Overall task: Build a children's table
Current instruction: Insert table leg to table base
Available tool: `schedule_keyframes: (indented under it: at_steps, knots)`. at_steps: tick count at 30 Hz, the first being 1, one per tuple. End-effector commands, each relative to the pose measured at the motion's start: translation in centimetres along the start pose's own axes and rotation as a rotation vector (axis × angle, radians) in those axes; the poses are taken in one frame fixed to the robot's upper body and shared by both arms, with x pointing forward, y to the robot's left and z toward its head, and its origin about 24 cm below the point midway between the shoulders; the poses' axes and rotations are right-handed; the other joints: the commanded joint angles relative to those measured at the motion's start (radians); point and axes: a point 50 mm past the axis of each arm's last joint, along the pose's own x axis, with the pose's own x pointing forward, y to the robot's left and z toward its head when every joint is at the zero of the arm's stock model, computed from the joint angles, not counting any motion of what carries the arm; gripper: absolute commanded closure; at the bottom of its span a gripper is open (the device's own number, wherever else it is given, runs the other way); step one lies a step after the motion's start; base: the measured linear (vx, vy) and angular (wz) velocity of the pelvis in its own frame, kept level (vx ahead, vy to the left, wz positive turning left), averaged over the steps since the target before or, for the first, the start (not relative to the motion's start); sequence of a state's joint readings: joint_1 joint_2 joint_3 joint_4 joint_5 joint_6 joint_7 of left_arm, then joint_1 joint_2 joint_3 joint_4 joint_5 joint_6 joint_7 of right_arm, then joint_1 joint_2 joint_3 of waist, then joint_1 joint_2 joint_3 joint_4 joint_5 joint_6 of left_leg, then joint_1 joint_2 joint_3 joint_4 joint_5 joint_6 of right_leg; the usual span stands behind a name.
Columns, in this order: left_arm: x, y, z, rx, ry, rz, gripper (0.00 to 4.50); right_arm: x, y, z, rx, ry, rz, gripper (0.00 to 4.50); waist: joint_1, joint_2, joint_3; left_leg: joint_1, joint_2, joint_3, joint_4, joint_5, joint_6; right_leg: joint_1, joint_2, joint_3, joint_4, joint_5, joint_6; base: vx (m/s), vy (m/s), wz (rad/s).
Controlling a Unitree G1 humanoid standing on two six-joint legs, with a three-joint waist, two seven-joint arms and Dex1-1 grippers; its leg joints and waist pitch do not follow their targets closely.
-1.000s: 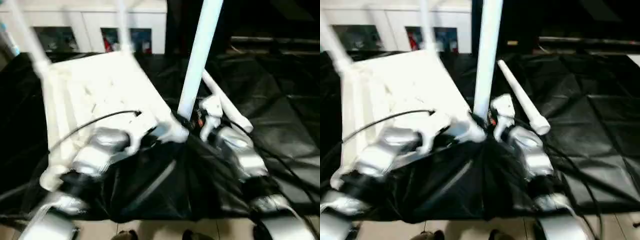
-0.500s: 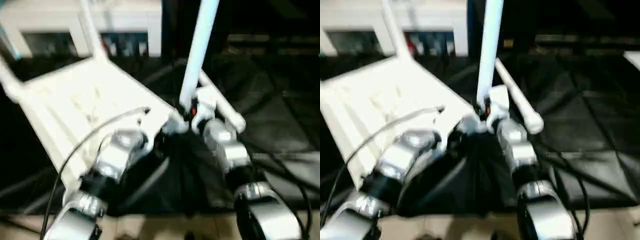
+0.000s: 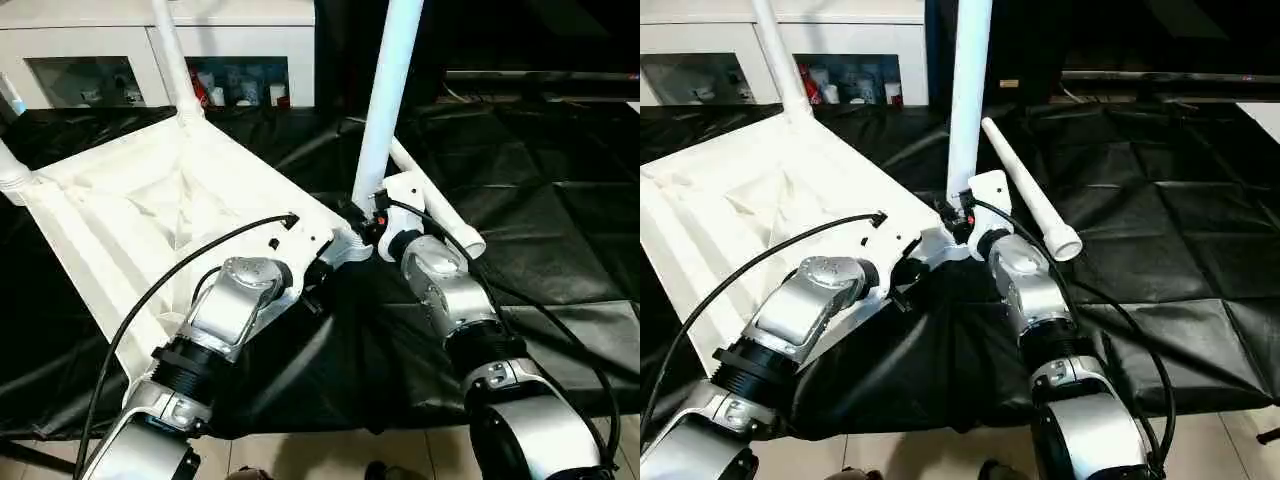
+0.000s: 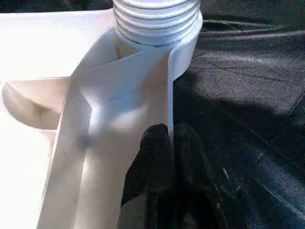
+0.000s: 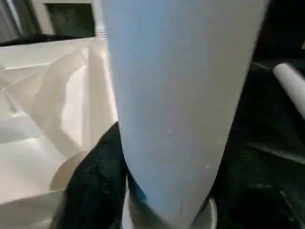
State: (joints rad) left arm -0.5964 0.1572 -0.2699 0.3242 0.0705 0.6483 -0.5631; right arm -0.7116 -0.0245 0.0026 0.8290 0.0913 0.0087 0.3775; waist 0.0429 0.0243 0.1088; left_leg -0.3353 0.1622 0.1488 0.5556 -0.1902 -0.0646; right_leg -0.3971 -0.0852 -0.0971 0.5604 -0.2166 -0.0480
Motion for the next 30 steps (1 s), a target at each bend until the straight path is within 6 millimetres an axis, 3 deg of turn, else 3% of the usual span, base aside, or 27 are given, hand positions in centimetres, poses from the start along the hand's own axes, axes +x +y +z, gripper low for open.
schedule_keyframes:
  at_steps: [1, 4, 9, 17, 20, 23, 24, 25, 27, 30]
  knots:
    - [-0.4, 0.1, 2.0, 0.047, -0.080, 0.018, 4.50, -0.5, 2.2, -4.7, 0.079, 0.200, 0.103, 1.75, 0.003, 0.003, -0.054, -0.002, 0.057, -0.018, -0.080, -0.375, 0.045, 0.040, -0.081, 0.056, -0.087, -0.409, -0.118, 0.000, 0.000, 0.00]
    - [-0.5, 0.2, 2.0, 0.056, -0.088, 0.010, 4.50, -0.4, 2.2, -4.2, 0.072, 0.179, 0.119, 1.43, 0.003, 0.004, -0.055, -0.004, 0.057, -0.015, -0.078, -0.354, 0.052, 0.042, -0.078, 0.055, -0.083, -0.390, -0.133, 0.000, 0.000, 0.00]
    - [-0.7, 0.3, 2.1, 0.070, -0.099, 0.001, 4.50, -0.3, 1.9, -3.4, 0.060, 0.147, 0.146, 1.02, 0.003, 0.003, -0.056, -0.002, 0.057, -0.014, -0.076, -0.350, 0.053, 0.041, -0.079, 0.053, -0.087, -0.428, -0.125, 0.000, 0.000, 0.00]
    - [-1.1, 0.4, 1.8, 0.106, -0.126, -0.040, 4.50, -0.8, 0.9, -1.9, -0.009, 0.092, 0.210, 1.02, 0.007, 0.002, -0.065, -0.005, 0.058, -0.006, -0.070, -0.292, 0.069, 0.042, -0.076, 0.054, -0.078, -0.362, -0.151, 0.000, 0.000, 0.00]
    - [-1.4, 0.5, 1.4, 0.130, -0.134, -0.079, 4.50, -1.3, 0.2, -1.5, -0.052, 0.087, 0.244, 1.02, 0.007, -0.005, -0.071, -0.010, 0.060, 0.002, -0.065, -0.245, 0.085, 0.043, -0.074, 0.054, -0.075, -0.335, -0.160, 0.000, 0.000, 0.00]
    - [-1.5, 0.6, 1.2, 0.139, -0.136, -0.086, 4.50, -1.4, 0.1, -1.4, -0.059, 0.086, 0.252, 1.02, 0.010, -0.001, -0.074, -0.005, 0.063, 0.009, -0.060, -0.225, 0.087, 0.036, -0.074, 0.055, -0.072, -0.322, -0.172, 0.000, 0.000, 0.00]
    - [-1.7, 0.7, 1.1, 0.150, -0.140, -0.093, 4.50, -1.6, -0.1, -1.3, -0.067, 0.085, 0.264, 1.02, 0.014, -0.001, -0.079, -0.008, 0.063, 0.012, -0.056, -0.186, 0.092, 0.038, -0.071, 0.056, -0.064, -0.266, -0.187, 0.000, 0.000, 0.00]
    - [-1.8, 0.9, 0.9, 0.150, -0.142, -0.099, 4.50, -1.8, -0.3, -1.3, -0.073, 0.085, 0.279, 1.02, 0.013, -0.008, -0.085, -0.012, 0.063, 0.015, -0.051, -0.138, 0.101, 0.040, -0.069, 0.057, -0.053, -0.194, -0.207, 0.075, -0.038, 0.14]
    - [-2.3, 1.3, 0.4, 0.160, -0.151, -0.124, 4.50, -2.5, -0.6, -1.1, -0.090, 0.082, 0.326, 1.02, 0.016, -0.006, -0.086, -0.024, 0.062, 0.014, -0.043, -0.090, 0.124, 0.044, -0.067, 0.059, -0.034, -0.106, -0.233, 0.055, -0.019, 0.06]
    - [-2.7, 1.5, 0.0, 0.177, -0.156, -0.143, 4.50, -2.9, -0.7, -1.0, -0.098, 0.081, 0.355, 1.02, 0.017, -0.002, -0.098, -0.028, 0.058, 0.015, -0.029, 0.006, 0.173, 0.048, -0.063, 0.057, -0.011, 0.063, -0.270, 0.000, 0.000, 0.00]
